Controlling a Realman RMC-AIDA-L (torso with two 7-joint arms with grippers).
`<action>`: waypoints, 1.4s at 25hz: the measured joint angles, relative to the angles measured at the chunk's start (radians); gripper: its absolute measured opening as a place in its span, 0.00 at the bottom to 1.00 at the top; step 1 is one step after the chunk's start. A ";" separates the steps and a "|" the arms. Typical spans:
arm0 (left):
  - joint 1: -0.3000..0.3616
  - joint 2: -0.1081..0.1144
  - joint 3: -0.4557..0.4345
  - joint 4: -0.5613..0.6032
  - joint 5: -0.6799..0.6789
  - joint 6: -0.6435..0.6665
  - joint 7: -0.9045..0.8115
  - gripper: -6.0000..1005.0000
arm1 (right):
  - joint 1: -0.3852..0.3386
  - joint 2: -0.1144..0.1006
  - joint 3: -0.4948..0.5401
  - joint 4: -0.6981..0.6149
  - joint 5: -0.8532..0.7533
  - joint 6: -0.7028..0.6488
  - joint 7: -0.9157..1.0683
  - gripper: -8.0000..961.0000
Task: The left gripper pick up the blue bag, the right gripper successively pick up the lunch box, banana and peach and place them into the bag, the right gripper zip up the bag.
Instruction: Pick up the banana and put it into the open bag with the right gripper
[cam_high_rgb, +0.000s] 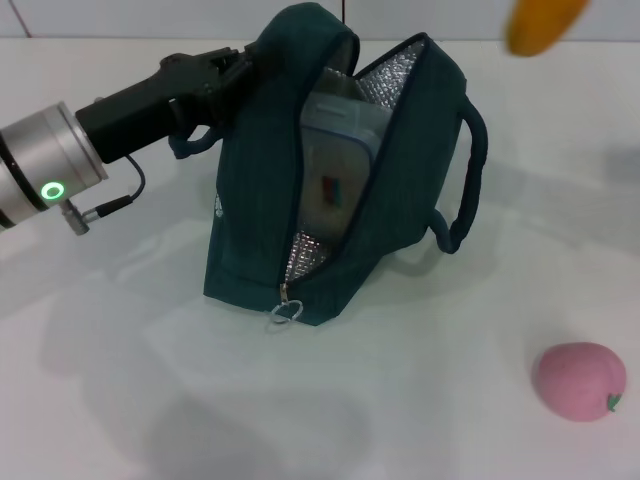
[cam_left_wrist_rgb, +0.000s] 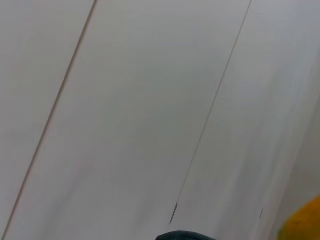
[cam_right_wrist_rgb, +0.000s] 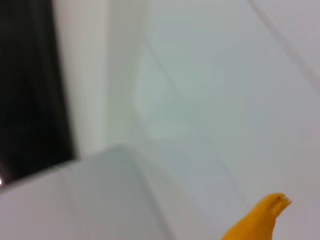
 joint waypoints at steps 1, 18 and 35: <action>-0.001 -0.002 0.000 0.000 0.000 -0.001 0.002 0.04 | 0.041 -0.007 -0.004 0.058 -0.003 -0.018 0.019 0.51; 0.001 -0.012 0.000 -0.004 -0.012 -0.013 0.023 0.05 | 0.184 0.031 -0.303 0.148 -0.135 0.107 -0.082 0.54; -0.004 -0.009 0.000 -0.002 -0.011 -0.028 0.026 0.04 | 0.083 0.036 -0.480 -0.082 -0.326 0.389 -0.352 0.57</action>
